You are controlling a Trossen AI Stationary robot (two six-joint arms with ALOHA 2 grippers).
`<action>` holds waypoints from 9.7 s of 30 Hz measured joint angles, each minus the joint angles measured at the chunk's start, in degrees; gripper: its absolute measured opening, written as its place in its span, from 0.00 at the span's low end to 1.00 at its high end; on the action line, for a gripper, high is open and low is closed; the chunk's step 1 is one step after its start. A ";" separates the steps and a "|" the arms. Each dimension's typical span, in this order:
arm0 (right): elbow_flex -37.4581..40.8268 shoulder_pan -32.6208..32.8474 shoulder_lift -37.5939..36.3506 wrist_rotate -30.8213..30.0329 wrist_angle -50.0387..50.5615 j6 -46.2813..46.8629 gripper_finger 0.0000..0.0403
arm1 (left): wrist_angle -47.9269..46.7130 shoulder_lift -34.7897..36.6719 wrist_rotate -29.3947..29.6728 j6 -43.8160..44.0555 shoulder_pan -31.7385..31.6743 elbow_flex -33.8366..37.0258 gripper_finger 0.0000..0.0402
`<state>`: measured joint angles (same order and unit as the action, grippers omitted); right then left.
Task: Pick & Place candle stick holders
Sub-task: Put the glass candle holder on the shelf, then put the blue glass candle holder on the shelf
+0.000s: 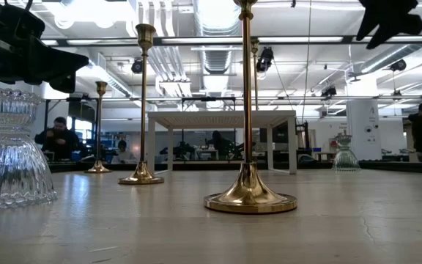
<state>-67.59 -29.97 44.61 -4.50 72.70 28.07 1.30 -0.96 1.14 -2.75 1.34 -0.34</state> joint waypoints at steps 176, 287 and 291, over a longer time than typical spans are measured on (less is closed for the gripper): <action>43.30 -12.48 35.40 -40.42 -83.93 -1.04 0.69 | 0.00 0.00 0.00 -0.01 -0.01 0.00 0.03; -8.99 20.84 41.33 -19.54 -48.24 -14.68 0.31 | 0.00 -0.01 0.00 0.01 -0.02 0.00 0.03; -14.32 19.45 46.80 -24.11 -48.03 -16.35 0.31 | 0.00 0.00 0.00 0.00 0.00 0.00 0.03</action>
<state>-81.92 -10.52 91.41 -28.62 24.67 11.72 1.30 -0.96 1.15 -2.75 1.34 -0.34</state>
